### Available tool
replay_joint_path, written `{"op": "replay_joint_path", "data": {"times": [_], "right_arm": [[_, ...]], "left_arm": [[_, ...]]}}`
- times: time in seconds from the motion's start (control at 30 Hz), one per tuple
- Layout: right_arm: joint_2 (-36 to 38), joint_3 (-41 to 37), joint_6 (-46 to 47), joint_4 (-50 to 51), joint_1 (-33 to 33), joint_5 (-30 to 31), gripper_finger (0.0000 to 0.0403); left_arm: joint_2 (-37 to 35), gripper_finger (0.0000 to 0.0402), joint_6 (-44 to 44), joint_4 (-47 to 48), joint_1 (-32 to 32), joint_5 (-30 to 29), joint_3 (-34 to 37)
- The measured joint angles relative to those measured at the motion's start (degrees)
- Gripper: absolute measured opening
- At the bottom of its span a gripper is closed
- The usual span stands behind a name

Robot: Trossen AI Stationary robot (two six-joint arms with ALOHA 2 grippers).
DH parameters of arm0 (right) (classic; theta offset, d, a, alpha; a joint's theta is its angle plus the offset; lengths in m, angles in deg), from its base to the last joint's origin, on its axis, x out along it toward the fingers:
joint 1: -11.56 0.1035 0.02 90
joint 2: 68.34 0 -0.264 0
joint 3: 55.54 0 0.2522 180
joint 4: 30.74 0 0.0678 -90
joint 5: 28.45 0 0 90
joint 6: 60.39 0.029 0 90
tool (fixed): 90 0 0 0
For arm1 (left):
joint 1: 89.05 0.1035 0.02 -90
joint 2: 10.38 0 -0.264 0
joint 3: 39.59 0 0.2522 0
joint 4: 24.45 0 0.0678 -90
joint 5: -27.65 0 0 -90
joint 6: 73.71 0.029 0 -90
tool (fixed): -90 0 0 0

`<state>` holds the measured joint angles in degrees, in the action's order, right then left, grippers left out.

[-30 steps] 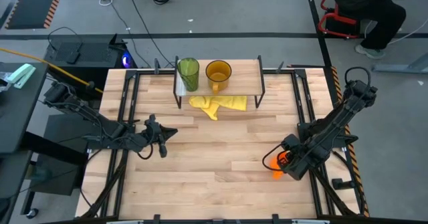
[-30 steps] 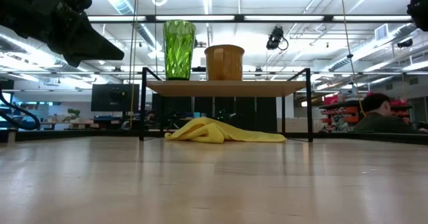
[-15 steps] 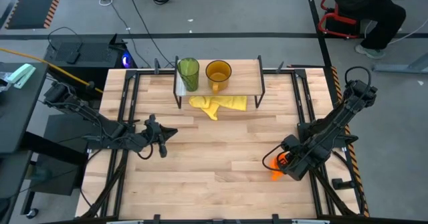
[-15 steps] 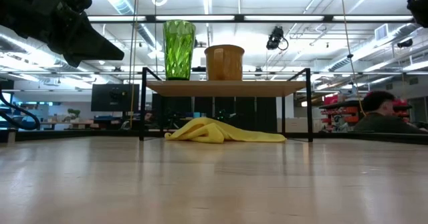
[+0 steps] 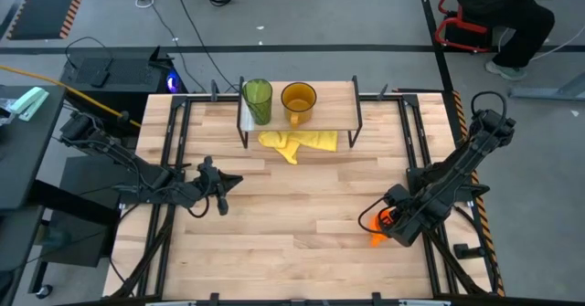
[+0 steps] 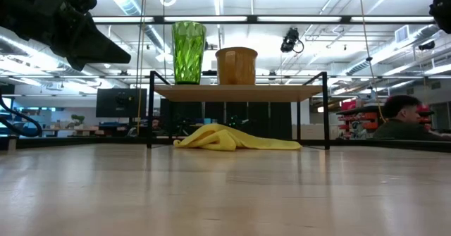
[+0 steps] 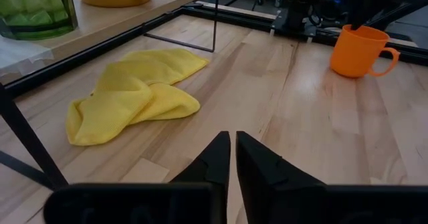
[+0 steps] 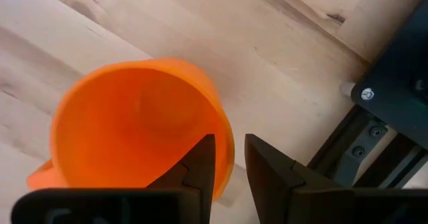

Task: Stack small to large cups/mugs on shelf
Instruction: Put the orange mug on the shelf

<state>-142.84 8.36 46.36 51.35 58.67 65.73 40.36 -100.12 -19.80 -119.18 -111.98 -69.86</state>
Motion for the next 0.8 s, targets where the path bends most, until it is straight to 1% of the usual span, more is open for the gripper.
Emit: {"op": "replay_joint_path", "data": {"times": [0.13,0.43,0.8], "right_arm": [[0.00,-0.18,0.01,-0.40,0.00,0.00,0.0089],[-0.02,-0.18,0.04,-0.95,-0.13,0.66,0.0089],[-0.02,-0.18,0.08,-0.95,-0.79,0.68,0.0089]], "left_arm": [[0.00,0.0036,0.00,0.00,0.00,0.00,0.00],[0.00,0.0023,0.00,0.00,0.00,0.02,0.00],[-0.02,0.0036,0.00,0.00,0.02,0.00,0.00]]}}
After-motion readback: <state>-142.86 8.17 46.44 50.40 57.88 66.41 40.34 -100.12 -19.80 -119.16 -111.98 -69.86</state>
